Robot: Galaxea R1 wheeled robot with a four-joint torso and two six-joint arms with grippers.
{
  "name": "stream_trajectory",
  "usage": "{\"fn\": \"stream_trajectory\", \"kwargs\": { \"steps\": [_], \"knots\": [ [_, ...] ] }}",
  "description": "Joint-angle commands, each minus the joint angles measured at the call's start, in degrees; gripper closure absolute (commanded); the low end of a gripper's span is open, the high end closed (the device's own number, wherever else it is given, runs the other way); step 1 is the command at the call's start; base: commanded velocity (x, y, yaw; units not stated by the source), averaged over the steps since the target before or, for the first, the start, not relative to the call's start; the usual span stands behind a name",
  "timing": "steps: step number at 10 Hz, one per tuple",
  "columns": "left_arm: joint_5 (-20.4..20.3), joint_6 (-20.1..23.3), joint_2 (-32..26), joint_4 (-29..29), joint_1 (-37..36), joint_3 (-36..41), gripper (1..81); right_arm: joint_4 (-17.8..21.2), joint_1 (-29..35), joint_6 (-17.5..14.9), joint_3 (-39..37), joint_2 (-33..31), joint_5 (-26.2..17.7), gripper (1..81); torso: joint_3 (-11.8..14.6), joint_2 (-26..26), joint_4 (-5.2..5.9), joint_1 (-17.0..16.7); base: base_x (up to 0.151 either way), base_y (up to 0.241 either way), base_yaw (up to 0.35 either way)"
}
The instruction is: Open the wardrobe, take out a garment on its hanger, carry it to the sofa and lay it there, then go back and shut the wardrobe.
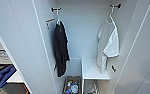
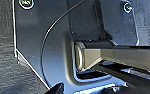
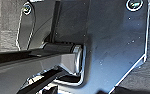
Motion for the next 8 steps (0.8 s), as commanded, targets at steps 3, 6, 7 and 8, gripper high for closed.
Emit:
{"fn": "stream_trajectory", "kwargs": {
  "steps": [3, 6, 7, 8],
  "knots": [
    [2.5, 0.38, 0.44, 0.71, -1.92, 0.48, 1.0, 0.42, 1.48, -0.3, 0.69, 1.45, -3.94, 1.0, 0.0, 0.0, 0.0, 0.0, 0.0, 0.0, 0.0],
    [2.5, 0.56, 0.44, 0.9, -1.83, 0.39, 1.0, 0.42, 1.38, 1.02, 0.69, 1.45, -3.59, 1.0, 0.0, 0.0, 0.0, 0.0, 0.0, 0.0, 0.0],
    [2.5, 0.56, 0.44, 0.98, -1.92, 0.39, 1.0, 0.34, 1.12, 1.02, 0.6, 1.53, -3.59, 1.0, 0.0, 0.0, 0.0, 0.0, 0.0, 0.0, 0.0],
    [2.5, 0.56, 0.35, 0.98, -1.83, 0.22, 1.0, 0.34, 1.03, 1.11, 0.6, 1.53, -3.59, 1.0, 0.0, 0.0, 0.0, 0.0, 0.0, 0.0, 0.0]
  ]
}}
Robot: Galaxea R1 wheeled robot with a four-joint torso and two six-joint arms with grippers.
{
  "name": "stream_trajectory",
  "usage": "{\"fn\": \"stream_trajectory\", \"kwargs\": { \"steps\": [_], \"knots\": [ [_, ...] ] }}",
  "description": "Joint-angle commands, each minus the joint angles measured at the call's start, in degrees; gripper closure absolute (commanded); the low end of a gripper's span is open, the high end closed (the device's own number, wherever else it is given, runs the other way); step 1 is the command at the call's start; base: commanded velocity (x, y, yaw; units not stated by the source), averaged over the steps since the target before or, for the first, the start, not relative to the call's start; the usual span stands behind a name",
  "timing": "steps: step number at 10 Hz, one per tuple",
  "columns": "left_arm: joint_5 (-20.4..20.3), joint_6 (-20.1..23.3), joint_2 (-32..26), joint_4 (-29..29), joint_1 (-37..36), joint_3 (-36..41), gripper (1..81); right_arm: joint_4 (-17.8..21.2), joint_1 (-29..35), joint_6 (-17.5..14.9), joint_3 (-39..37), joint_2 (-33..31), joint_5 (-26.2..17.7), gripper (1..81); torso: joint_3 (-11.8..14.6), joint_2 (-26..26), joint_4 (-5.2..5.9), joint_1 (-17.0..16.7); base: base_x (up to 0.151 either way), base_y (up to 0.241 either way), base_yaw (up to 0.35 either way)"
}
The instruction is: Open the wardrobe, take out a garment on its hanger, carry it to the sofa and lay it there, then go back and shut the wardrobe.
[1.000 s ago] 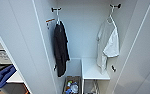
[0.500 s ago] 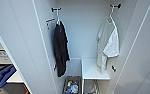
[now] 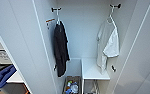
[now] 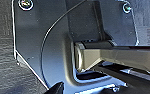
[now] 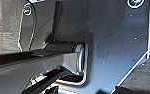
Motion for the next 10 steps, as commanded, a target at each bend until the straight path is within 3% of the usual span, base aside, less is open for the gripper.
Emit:
{"fn": "stream_trajectory", "kwargs": {
  "steps": [1, 3, 10],
  "knots": [
    [2.78, 0.36, 0.06, 0.59, -1.83, 0.13, 1.0, 0.25, 1.28, -0.24, 0.6, 1.23, -3.67, 1.0, 0.0, 0.0, 0.0, 0.0, 0.0, 0.0, 0.0],
    [2.78, 0.36, -0.46, 0.59, -1.74, 0.13, 1.0, 0.25, 0.92, -0.24, 0.6, 1.23, -3.59, 1.0, 0.0, 0.0, 0.0, 0.0, 0.0, 0.0, 0.0],
    [2.86, 0.36, -0.46, 0.59, -1.57, 0.13, 1.0, 0.25, 0.92, -0.15, 0.6, 1.23, -3.5, 1.0, 0.06, -0.09, 0.0, -0.07, 0.092, 0.0, 0.0]
  ]
}}
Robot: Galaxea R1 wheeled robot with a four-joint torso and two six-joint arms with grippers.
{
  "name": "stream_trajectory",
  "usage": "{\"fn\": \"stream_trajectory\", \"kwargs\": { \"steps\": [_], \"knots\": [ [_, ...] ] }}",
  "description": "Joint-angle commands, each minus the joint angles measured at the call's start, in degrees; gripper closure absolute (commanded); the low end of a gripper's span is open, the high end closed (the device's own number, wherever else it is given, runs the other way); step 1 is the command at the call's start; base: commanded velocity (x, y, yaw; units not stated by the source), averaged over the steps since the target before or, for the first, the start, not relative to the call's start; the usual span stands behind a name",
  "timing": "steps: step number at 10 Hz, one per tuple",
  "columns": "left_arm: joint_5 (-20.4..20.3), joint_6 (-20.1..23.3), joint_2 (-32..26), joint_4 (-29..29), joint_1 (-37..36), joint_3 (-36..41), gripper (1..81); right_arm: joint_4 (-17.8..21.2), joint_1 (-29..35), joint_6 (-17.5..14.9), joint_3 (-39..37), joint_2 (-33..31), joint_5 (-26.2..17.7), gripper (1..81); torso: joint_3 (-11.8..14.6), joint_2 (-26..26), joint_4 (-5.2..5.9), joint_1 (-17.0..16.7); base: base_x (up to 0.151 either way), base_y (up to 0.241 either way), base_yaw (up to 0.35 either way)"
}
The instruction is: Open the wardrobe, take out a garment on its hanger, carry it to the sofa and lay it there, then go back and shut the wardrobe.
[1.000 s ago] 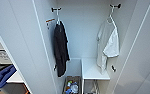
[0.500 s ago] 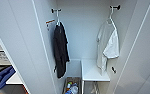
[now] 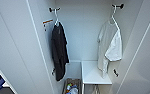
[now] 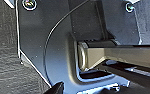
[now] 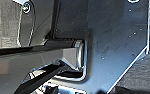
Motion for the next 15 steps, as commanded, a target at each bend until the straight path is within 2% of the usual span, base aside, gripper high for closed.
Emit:
{"fn": "stream_trajectory", "kwargs": {
  "steps": [1, 15],
  "knots": [
    [2.97, 0.36, 0.17, 0.43, -1.81, 0.26, 1.0, -0.01, 2.04, -0.43, 0.84, 1.34, -3.56, 1.0, 0.0, 0.0, 0.0, 0.01, 0.1, 0.0, 0.0],
    [2.97, 0.45, 0.44, 0.61, -1.72, 0.26, 1.0, -0.09, 2.3, -0.52, 0.57, 1.08, -3.56, 1.0, 0.0, 0.0, 0.0, 0.01, 0.1, 0.0, 0.0]
  ]
}}
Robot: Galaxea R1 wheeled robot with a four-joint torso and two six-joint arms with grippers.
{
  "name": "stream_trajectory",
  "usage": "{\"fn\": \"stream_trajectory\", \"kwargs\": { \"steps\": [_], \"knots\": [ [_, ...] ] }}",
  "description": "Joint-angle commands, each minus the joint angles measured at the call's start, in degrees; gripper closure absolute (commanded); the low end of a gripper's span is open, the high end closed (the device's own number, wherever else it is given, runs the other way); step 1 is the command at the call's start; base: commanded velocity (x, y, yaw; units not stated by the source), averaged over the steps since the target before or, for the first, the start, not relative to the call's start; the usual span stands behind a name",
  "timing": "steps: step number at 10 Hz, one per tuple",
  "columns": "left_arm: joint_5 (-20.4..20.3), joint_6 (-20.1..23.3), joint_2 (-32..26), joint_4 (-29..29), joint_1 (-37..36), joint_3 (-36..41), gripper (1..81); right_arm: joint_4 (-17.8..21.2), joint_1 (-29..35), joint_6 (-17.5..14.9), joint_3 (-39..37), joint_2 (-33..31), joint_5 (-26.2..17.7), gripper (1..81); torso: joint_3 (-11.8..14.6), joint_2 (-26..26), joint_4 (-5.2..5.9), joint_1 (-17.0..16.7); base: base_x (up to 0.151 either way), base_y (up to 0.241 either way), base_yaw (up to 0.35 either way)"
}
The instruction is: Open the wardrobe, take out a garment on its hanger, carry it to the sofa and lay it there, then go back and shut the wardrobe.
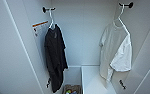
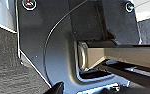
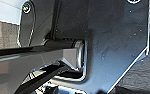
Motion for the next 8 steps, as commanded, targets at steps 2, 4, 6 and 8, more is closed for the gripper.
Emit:
{"fn": "stream_trajectory", "kwargs": {
  "steps": [2, 4, 6, 8],
  "knots": [
    [2.86, 0.44, 0.31, 0.49, -1.7, 0.28, 1.0, -0.06, 2.17, -0.35, 0.24, 1.08, -3.5, 1.0, 0.0, 0.0, 0.0, 0.01, 0.094, 0.0, 0.0],
    [2.86, 0.35, 0.21, 0.23, -1.7, 0.28, 1.0, -0.06, 2.26, -0.35, 0.24, 1.08, -3.5, 1.0, 0.0, 0.02, 0.0, 0.03, 0.0, 0.0, 0.0],
    [2.51, 0.35, -0.4, 0.31, -1.7, 0.28, 1.0, -0.15, 2.52, -0.44, 0.16, 0.99, -3.59, 1.0, 0.0, 0.02, 0.0, 0.06, 0.0, 0.0, 0.0],
    [1.71, -1.84, -1.01, -2.74, -2.32, 0.54, 1.0, -0.06, 2.96, -0.44, 0.16, 1.07, -3.59, 1.0, 0.0, 0.0, 0.0, 0.01, 0.0, 0.0, 0.0]
  ]
}}
